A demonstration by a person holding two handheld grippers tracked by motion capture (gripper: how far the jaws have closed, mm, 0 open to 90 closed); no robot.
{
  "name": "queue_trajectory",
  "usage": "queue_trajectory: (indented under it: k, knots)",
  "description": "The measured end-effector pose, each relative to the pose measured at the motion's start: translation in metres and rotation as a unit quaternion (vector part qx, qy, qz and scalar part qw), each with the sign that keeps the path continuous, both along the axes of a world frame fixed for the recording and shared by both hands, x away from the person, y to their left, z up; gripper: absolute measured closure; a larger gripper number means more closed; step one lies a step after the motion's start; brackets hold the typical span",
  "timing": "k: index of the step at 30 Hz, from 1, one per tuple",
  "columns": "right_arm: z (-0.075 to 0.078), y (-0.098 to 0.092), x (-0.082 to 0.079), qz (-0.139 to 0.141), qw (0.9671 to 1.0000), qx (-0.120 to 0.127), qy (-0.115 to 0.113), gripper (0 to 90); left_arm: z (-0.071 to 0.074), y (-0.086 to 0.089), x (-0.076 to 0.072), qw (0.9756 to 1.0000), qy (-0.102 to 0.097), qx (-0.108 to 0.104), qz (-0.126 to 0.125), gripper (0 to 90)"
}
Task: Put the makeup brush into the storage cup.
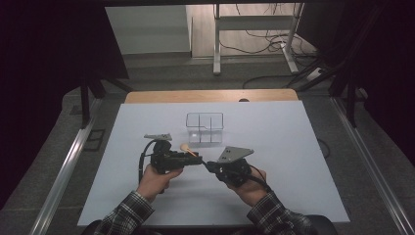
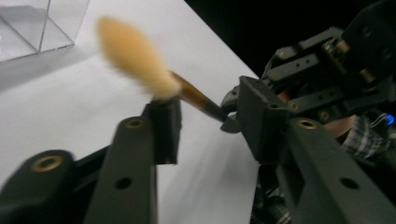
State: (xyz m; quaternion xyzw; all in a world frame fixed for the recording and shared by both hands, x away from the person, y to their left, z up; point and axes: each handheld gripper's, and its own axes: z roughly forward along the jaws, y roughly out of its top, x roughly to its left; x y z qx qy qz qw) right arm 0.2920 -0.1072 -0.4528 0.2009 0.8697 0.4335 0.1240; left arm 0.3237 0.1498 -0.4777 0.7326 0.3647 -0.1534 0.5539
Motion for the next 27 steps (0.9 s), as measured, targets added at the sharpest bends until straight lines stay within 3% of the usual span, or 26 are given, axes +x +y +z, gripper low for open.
queue_trajectory:
  k: [3, 4, 7, 11, 12, 13, 14, 15, 16, 18, 25, 27]
  knots:
    - [-0.001, 0.001, 0.0, 0.005, 1.0, -0.002, 0.002, 84.3, -0.002, 0.002, 0.0, 0.9999, 0.01, -0.01, 0.003, 70.7]
    - [-0.003, 0.003, 0.0, 0.007, 0.9999, -0.006, 0.005, 84.2, -0.005, 0.003, 0.001, 0.9989, 0.025, -0.039, 0.0, 81.9]
    - [-0.005, 0.005, 0.002, 0.012, 0.9996, -0.013, 0.02, 82.4, -0.003, 0.001, -0.001, 0.9996, 0.021, -0.019, 0.0, 83.2]
    - [-0.009, 0.003, 0.009, 0.002, 0.9993, -0.015, 0.035, 47.7, 0.002, 0.001, -0.002, 1.0, 0.005, 0.001, 0.006, 83.7]
    - [-0.01, 0.003, 0.01, 0.003, 0.9992, -0.01, 0.039, 40.9, 0.003, 0.001, -0.003, 0.9999, 0.002, 0.007, 0.007, 83.7]
    - [-0.01, 0.003, 0.01, 0.003, 0.9992, -0.01, 0.039, 40.9, 0.003, 0.001, -0.003, 0.9999, 0.002, 0.007, 0.007, 83.7]
    - [-0.011, 0.002, 0.013, 0.004, 0.9989, 0.001, 0.048, 25.2, 0.004, 0.001, -0.003, 0.9998, -0.002, 0.016, 0.01, 83.7]
    - [-0.011, 0.002, 0.013, 0.004, 0.9989, 0.001, 0.048, 25.2, 0.004, 0.001, -0.003, 0.9998, -0.002, 0.016, 0.01, 83.7]
    - [-0.013, 0.003, 0.013, 0.0, 0.9986, 0.001, 0.052, 17.1, 0.004, 0.0, -0.003, 0.9997, -0.005, 0.021, 0.012, 83.7]
    - [-0.016, 0.003, 0.014, -0.002, 0.9983, 0.0, 0.059, 10.7, 0.005, 0.0, -0.004, 0.9995, -0.008, 0.028, 0.012, 83.7]
    - [-0.018, 0.002, 0.015, -0.01, 0.9981, -0.009, 0.06, 5.4, 0.009, 0.001, -0.005, 0.9989, -0.02, 0.037, 0.021, 83.7]
    - [-0.018, 0.001, 0.015, -0.013, 0.998, -0.01, 0.061, 5.3, 0.011, 0.001, -0.006, 0.9982, -0.028, 0.047, 0.025, 83.7]
